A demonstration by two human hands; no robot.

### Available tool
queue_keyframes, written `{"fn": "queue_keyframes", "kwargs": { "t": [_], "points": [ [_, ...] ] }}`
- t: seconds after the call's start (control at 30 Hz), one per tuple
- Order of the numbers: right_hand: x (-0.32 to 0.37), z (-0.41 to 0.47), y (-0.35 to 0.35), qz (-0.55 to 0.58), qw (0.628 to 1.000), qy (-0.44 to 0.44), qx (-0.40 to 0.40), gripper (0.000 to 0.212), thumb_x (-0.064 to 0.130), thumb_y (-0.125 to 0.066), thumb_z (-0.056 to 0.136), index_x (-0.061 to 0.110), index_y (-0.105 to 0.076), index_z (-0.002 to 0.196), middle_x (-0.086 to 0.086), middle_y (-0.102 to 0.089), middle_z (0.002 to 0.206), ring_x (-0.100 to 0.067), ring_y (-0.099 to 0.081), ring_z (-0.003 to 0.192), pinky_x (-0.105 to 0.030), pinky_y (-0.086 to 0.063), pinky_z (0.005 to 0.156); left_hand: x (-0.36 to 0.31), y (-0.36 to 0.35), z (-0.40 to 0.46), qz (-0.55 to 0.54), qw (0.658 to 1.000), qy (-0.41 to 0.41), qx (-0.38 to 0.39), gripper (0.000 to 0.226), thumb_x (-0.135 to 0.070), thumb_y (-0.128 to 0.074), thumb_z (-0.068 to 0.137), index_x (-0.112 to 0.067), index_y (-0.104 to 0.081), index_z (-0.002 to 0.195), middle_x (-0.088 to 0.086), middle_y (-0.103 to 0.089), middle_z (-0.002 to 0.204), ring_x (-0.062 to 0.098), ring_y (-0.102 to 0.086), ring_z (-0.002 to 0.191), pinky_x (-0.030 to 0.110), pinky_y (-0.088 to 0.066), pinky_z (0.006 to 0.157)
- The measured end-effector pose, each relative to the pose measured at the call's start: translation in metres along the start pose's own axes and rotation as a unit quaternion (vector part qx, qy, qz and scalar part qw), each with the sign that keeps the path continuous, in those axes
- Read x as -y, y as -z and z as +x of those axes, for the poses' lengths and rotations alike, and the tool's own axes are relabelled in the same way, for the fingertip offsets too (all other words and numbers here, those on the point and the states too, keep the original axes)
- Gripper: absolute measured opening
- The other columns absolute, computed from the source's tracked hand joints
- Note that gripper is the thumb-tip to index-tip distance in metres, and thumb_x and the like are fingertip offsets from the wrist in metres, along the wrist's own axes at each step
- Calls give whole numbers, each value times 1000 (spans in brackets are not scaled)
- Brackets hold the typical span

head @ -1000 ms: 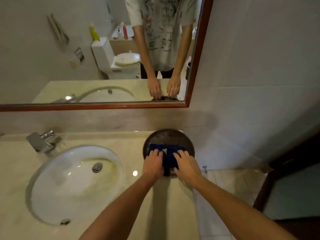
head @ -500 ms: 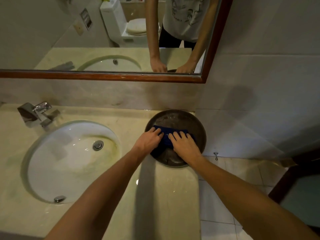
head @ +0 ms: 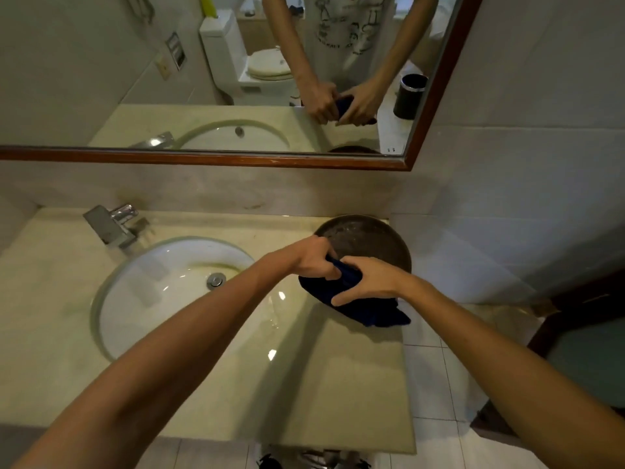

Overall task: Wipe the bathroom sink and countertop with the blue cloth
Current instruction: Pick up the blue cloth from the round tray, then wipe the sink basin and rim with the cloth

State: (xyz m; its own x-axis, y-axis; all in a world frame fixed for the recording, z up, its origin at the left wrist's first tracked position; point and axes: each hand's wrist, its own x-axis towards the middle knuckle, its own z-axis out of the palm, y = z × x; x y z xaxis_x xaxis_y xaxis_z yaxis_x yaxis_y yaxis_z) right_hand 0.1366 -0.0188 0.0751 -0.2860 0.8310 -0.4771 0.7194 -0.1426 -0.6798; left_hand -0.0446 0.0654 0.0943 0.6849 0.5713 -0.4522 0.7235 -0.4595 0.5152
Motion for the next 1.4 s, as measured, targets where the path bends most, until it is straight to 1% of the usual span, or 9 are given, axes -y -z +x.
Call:
{"fn": "queue_keyframes", "kwargs": {
  "t": [0.17,0.3,0.43,0.6,0.7,0.77,0.97,1.17,1.4],
  "points": [
    [21,-20,-62,31,990,-26,-139,42,65,-78,75,26,-67,88,6,-73,81,-12,-70,72,-39,-59,70,30,-15,-41,-138,989,-10,-48,22,-35,-75,81,-26,-70,100,-4,-72,96,15,-69,88,30,-57,78],
    [19,-42,-111,74,967,-105,-220,41,61,-78,79,21,-69,83,5,-73,77,-14,-69,71,-41,-56,65,83,-46,-83,-307,937,22,-165,53,-64,-72,79,-26,-67,116,-6,-72,107,11,-71,94,31,-57,85],
    [-2,-71,-141,13,901,-218,-376,33,58,-71,85,25,-63,84,4,-67,74,-18,-63,65,-33,-49,56,159,-109,-126,-230,938,123,-229,43,-56,-62,89,-21,-71,112,-4,-73,106,16,-69,96,34,-54,87],
    [-25,-88,-155,-43,836,-286,-466,27,42,-63,85,19,-56,72,1,-60,64,-22,-60,56,-38,-55,55,232,-176,-164,-191,921,238,-240,32,-34,-60,97,-11,-68,117,8,-73,111,30,-67,104,37,-50,89],
    [-32,-84,-158,-97,817,-336,-459,25,30,-61,90,10,-58,76,-8,-63,69,-26,-56,56,-31,-41,53,248,-200,-173,-193,909,276,-246,27,-27,-56,98,-8,-68,114,12,-71,112,33,-65,104,40,-50,89],
    [-41,-77,-161,-116,819,-365,-428,21,28,-63,88,7,-58,89,-14,-66,82,-31,-59,63,-32,-44,57,251,-213,-176,-208,896,291,-265,24,-21,-54,99,-4,-68,108,16,-70,107,35,-65,100,40,-49,86],
    [-54,-51,-173,-72,882,-338,-320,45,38,-70,86,7,-52,112,-17,-63,104,-38,-64,92,-43,-55,75,240,-218,-175,-252,849,328,-330,26,-20,-45,101,-6,-66,97,12,-68,95,33,-63,90,39,-48,79],
    [-65,-38,-192,-100,865,-333,-363,40,44,-66,89,12,-45,103,-14,-59,97,-38,-61,84,-40,-47,68,217,-222,-179,-230,823,327,-402,21,-42,-48,96,-29,-64,93,-11,-66,87,11,-63,80,34,-49,73],
    [-20,-5,-232,-71,853,-318,-407,37,41,-68,86,15,-51,105,-10,-58,99,-36,-61,81,-37,-44,68,219,-221,-178,-208,828,347,-388,30,-51,-43,96,-31,-64,97,-13,-67,88,10,-63,75,33,-48,75]
  ]
}}
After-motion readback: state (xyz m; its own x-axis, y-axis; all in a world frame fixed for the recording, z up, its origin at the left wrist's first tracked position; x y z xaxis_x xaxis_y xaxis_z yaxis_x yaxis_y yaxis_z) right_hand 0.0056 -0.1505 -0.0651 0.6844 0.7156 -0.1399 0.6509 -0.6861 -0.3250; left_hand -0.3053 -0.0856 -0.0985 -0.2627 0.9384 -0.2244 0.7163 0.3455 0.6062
